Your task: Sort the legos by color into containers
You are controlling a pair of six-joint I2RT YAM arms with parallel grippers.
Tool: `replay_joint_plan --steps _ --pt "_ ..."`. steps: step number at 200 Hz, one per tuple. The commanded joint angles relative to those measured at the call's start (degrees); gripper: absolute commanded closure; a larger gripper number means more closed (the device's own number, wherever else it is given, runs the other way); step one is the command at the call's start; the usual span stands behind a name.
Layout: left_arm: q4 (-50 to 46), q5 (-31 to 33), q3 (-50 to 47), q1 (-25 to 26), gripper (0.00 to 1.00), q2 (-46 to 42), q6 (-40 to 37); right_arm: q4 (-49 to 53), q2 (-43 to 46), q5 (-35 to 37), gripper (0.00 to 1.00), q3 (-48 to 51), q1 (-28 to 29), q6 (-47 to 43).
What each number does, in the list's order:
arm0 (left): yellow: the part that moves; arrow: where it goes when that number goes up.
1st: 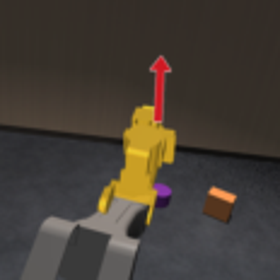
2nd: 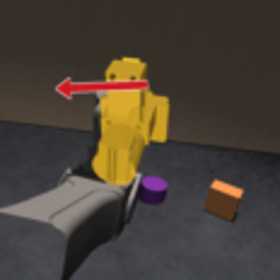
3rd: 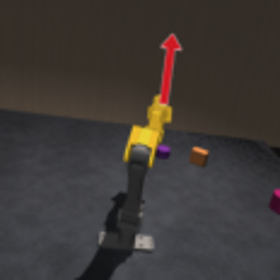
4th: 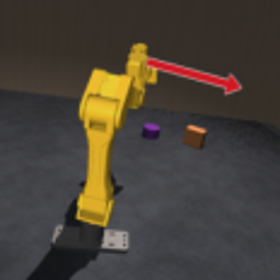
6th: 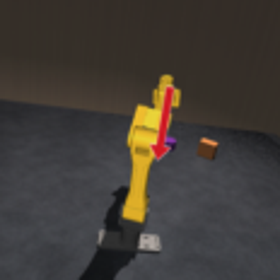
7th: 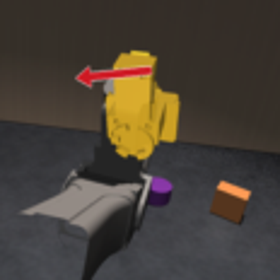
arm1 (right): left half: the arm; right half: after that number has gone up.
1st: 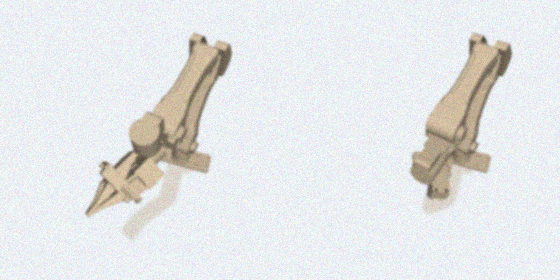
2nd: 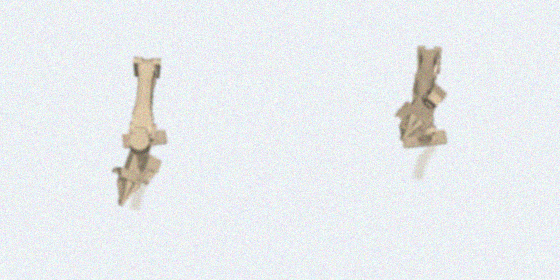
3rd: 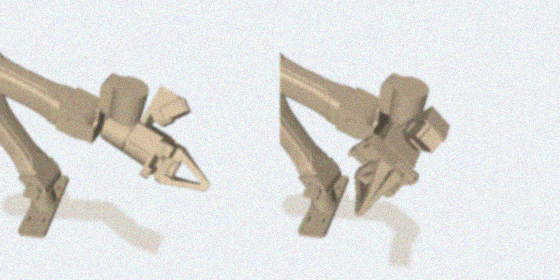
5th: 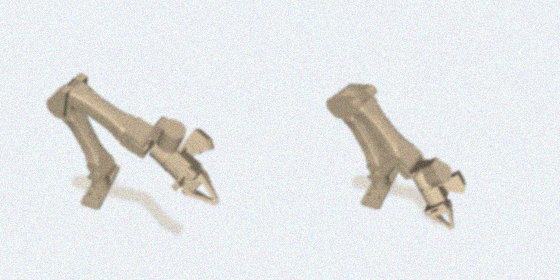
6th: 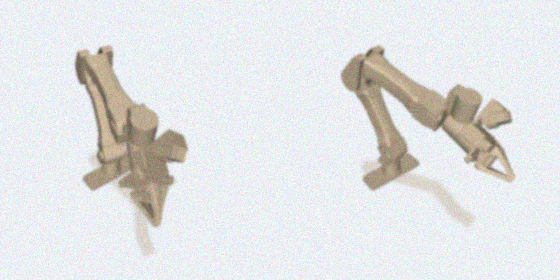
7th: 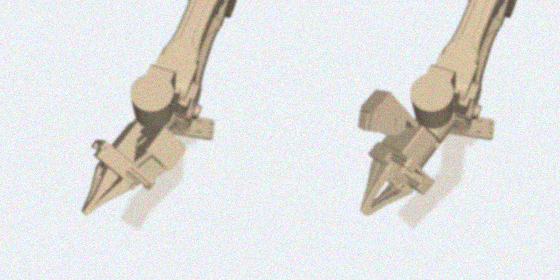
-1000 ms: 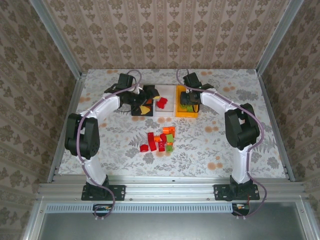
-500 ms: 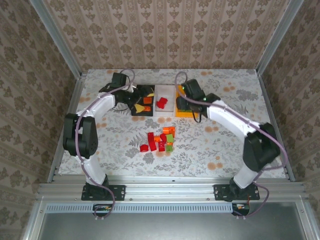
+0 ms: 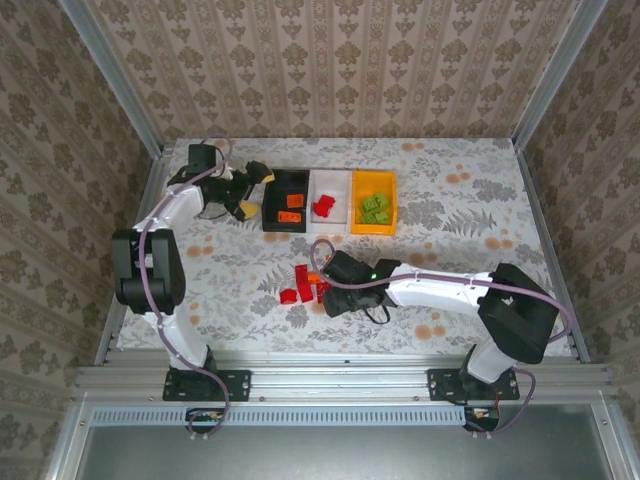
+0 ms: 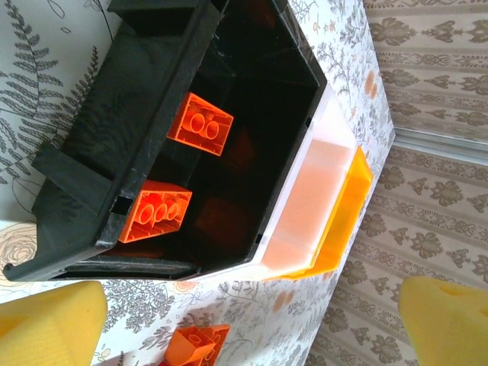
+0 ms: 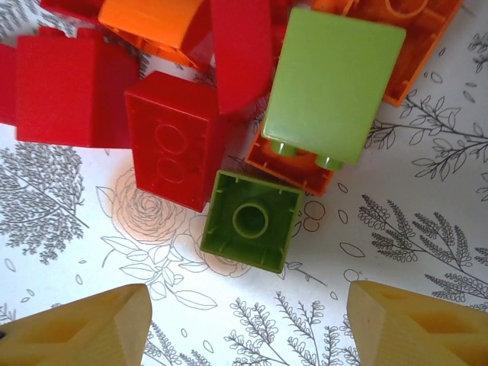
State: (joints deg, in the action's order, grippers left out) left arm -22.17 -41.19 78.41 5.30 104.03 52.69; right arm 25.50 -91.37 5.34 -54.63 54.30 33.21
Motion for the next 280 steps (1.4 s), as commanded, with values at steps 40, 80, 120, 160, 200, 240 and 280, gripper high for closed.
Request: replay_joint_plan --steps 40,80,120,160,200,240,280 --pt "0.9 -0.76 -0.32 0.41 0.0 -2.88 0.49 1.74 -6.71 0.05 0.33 -3.83 -0.92 -3.85" --pt "1.13 -1.3 -0.34 0.41 0.0 -1.99 0.89 -0.17 -7.98 -0.76 0.39 -3.73 -2.97 -4.21" --pt "1.57 -1.55 -0.54 0.41 0.0 -1.57 1.36 -1.84 -10.32 -2.49 0.5 -4.92 -4.69 -6.06" --pt "0.94 -0.67 -0.38 0.68 0.0 -2.16 0.5 -1.95 -10.76 -1.34 0.59 -4.32 -4.9 -6.48" --pt "1.07 -0.65 -0.45 1.76 0.0 -1.99 0.52 -0.56 -2.89 2.09 0.61 1.35 -4.95 -5.53" --pt "1.51 -1.4 -0.41 4.37 0.0 -1.66 0.76 3.77 5.35 5.25 0.62 2.22 -9.15 -8.66" --pt "0.26 -1.16 0.38 8.75 0.0 0.13 -0.39 1.25 3.29 3.74 0.62 -7.22 -19.78 -13.14"
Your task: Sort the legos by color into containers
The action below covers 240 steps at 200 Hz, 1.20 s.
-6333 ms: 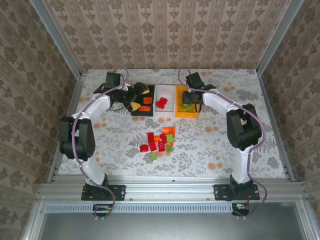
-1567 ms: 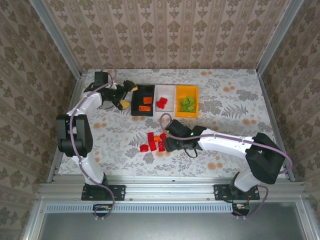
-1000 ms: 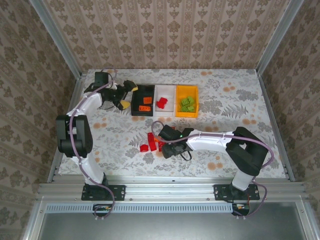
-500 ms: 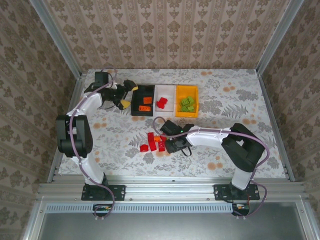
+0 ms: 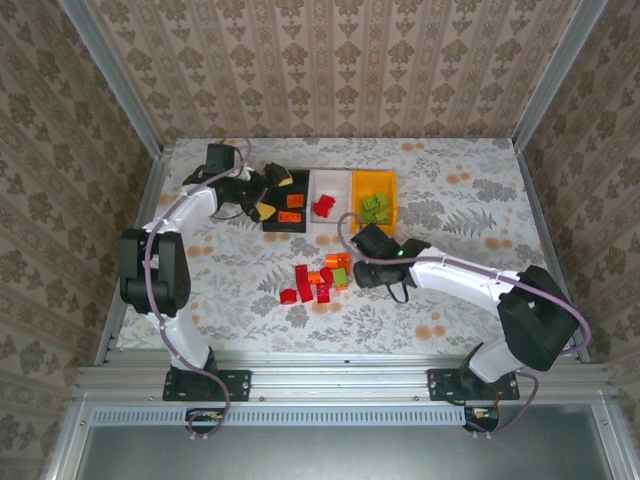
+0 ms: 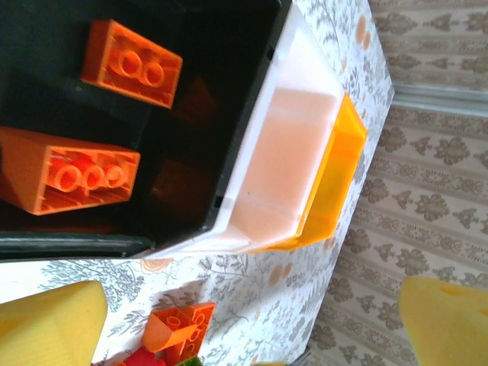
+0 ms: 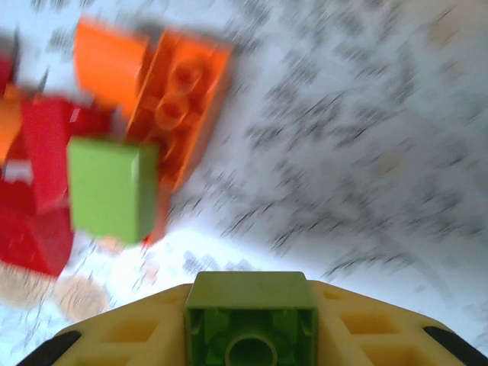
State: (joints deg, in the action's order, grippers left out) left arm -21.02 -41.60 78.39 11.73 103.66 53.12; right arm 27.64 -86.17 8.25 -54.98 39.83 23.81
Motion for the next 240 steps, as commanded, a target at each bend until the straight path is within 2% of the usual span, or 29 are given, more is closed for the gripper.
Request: replay_joint_plan --steps 1,35,71,94,116,134,160,185,213,240 --pt "-0.88 -0.84 0.43 2.37 0.0 0.5 -0.83 -0.99 -2.17 0.82 0.62 -7.28 -5.57 -3.89" --pt "-1.67 -1.08 1.09 5.77 0.0 1.38 -1.6 -0.99 -15.54 1.01 0.62 -22.66 -10.82 -6.69" --pt "-2.39 -0.82 1.59 6.03 0.0 0.86 -2.23 1.38 -27.89 1.38 0.62 -35.32 -14.13 -7.65" --pt "-2.28 -0.98 1.59 6.01 0.0 0.54 -2.07 1.71 -31.31 1.49 0.61 -39.97 -15.73 -7.55" --pt "-2.1 -1.13 1.59 5.77 0.0 0.1 -1.97 0.59 -32.71 -1.75 0.58 -41.87 -17.78 -6.18" --pt "-2.03 -1.22 1.59 5.52 0.0 -0.21 -1.97 4.11 -34.33 -1.8 0.48 -45.63 -18.13 -7.53" --pt "-1.92 -1.41 1.59 5.32 0.0 -0.21 -1.88 0.93 -29.21 -3.04 0.47 -42.95 -18.04 -8.14" --pt "-1.92 -1.29 1.51 5.07 0.0 -0.21 -1.88 -4.26 -18.6 -4.15 0.48 -33.03 -16.44 -4.91" --pt "-2.11 -0.95 1.41 4.44 0.0 0.31 -2.04 -6.54 -8.91 -0.6 0.49 -19.16 -7.27 -4.01" --pt "-1.96 -0.67 1.02 3.91 0.0 1.44 -1.65 -5.55 -6.26 -0.1 0.4 -11.26 -0.37 0.12"
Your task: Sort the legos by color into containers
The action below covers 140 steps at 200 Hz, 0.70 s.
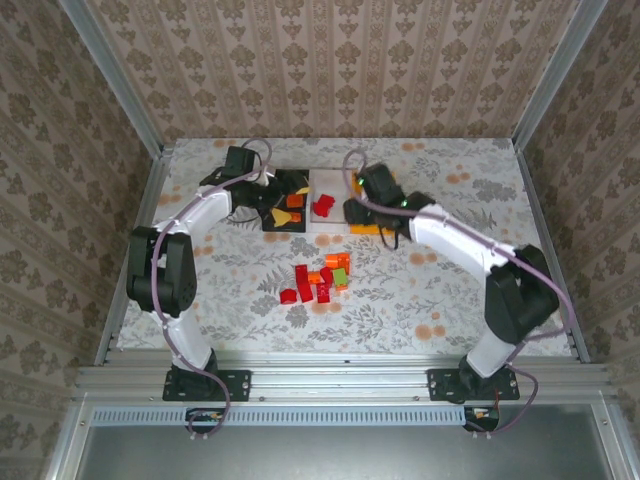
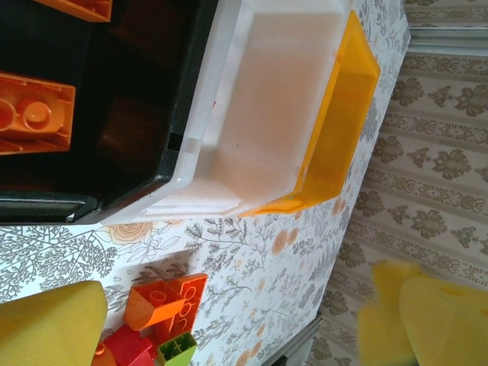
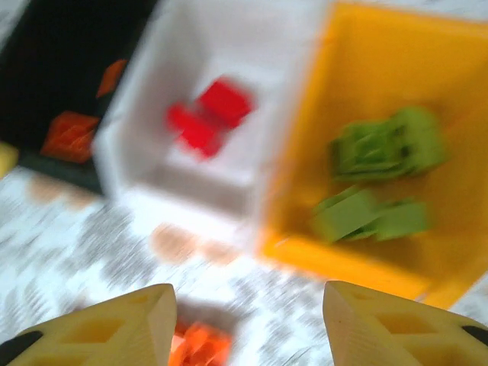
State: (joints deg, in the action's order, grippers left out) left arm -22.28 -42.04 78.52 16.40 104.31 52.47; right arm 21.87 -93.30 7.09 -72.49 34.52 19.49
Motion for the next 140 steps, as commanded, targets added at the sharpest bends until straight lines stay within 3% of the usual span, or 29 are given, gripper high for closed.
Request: replay_joint_plan --steps 1,44,110,140 --pt "-0.67 -0.28 0.87 -0.81 0.0 0.79 -0.94 0.16 0.9 1.03 0.4 6.45 5.11 4.65" --pt "-0.04 -0.6 0.49 -0.76 0.0 0.87 -0.52 1.69 -2.15 0.49 0.39 9.45 11.05 7.2" --pt "-0.49 -0.2 0.67 -0.27 0.0 1.29 -0.96 -1.66 -8.24 -3.39 0.39 10.09 11.17 8.72" --pt "-0.48 -0.32 0.67 -0.28 0.0 1.42 -0.88 -1.65 -9.56 -2.49 0.46 10.09 11.13 8.77"
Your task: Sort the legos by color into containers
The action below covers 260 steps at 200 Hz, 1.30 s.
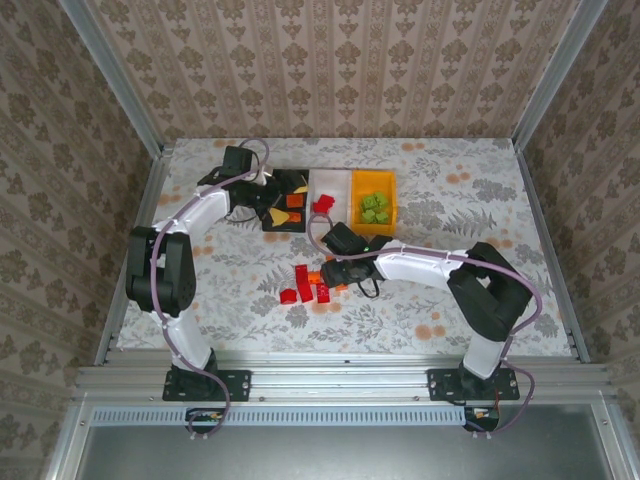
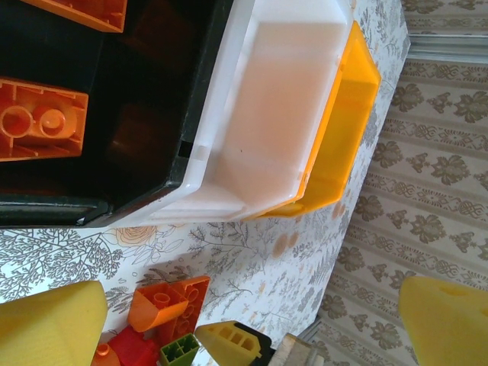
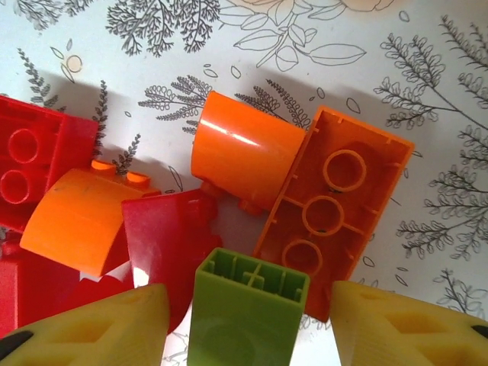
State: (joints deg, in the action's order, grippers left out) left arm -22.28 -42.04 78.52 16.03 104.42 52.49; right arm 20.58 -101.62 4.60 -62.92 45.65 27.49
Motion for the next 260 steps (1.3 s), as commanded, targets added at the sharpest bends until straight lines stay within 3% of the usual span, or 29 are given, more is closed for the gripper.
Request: replay_joint_plan --steps 1,38,149,199,226,260 --pt "-0.48 -0.32 0.67 0.12 0.0 1.31 -0.9 -0.36 -1.23 0.0 0.46 0.51 0.0 0.77" --pt "-0.44 -0.37 0.67 0.23 0.0 1.4 -0.89 0.59 -0.77 1.46 0.58 0.25 -0.07 -0.14" --pt "-0.39 -0.53 0.67 0.21 0.0 1.84 -0.81 2.91 5.57 3.88 0.62 1.28 -1.22 -2.0" --pt "-0.48 -0.29 0.65 0.46 0.0 1.31 -0.99 2.72 5.96 4.48 0.62 -4.77 -10.35 -6.6" --pt "-0.64 -0.41 0.91 1.42 0.0 1.35 -1.24 3.24 -0.76 5.33 0.62 -13.17 -17.08 -8.81" --pt "-1.45 -0.14 1.37 2.25 0.0 0.92 -1.95 6.0 -10.41 6.81 0.62 -24.18 -20.47 -10.84"
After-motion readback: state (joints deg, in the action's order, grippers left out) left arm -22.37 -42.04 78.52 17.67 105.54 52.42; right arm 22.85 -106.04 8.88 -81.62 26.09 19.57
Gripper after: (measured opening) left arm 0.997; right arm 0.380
